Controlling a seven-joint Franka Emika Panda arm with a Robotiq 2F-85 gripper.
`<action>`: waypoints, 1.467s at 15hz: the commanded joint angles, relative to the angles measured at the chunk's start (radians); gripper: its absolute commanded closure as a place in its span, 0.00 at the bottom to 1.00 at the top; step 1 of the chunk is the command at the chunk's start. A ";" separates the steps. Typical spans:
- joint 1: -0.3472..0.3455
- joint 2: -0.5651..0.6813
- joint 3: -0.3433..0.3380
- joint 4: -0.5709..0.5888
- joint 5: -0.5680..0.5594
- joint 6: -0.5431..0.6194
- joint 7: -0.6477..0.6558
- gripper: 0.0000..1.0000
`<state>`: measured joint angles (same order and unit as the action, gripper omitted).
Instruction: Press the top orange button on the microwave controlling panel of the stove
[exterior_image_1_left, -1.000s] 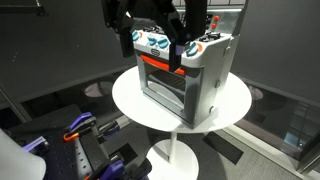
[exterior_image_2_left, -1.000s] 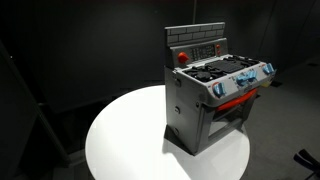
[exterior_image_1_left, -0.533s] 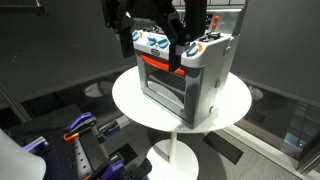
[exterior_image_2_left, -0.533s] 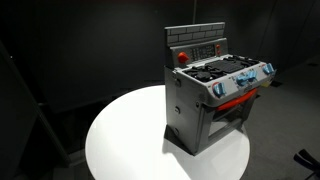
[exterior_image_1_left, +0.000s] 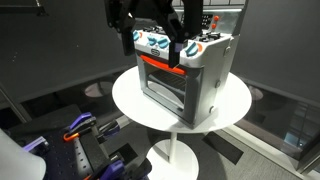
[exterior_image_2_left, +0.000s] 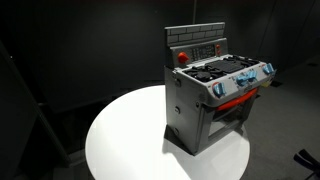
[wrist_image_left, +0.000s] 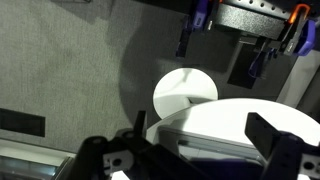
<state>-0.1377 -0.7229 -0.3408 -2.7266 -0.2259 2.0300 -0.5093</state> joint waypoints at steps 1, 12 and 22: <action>0.025 0.063 0.017 0.049 0.035 0.017 0.018 0.00; 0.080 0.274 0.036 0.203 0.160 0.160 0.010 0.00; 0.086 0.501 0.113 0.379 0.183 0.282 0.042 0.00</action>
<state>-0.0512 -0.2970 -0.2496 -2.4226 -0.0636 2.2989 -0.4864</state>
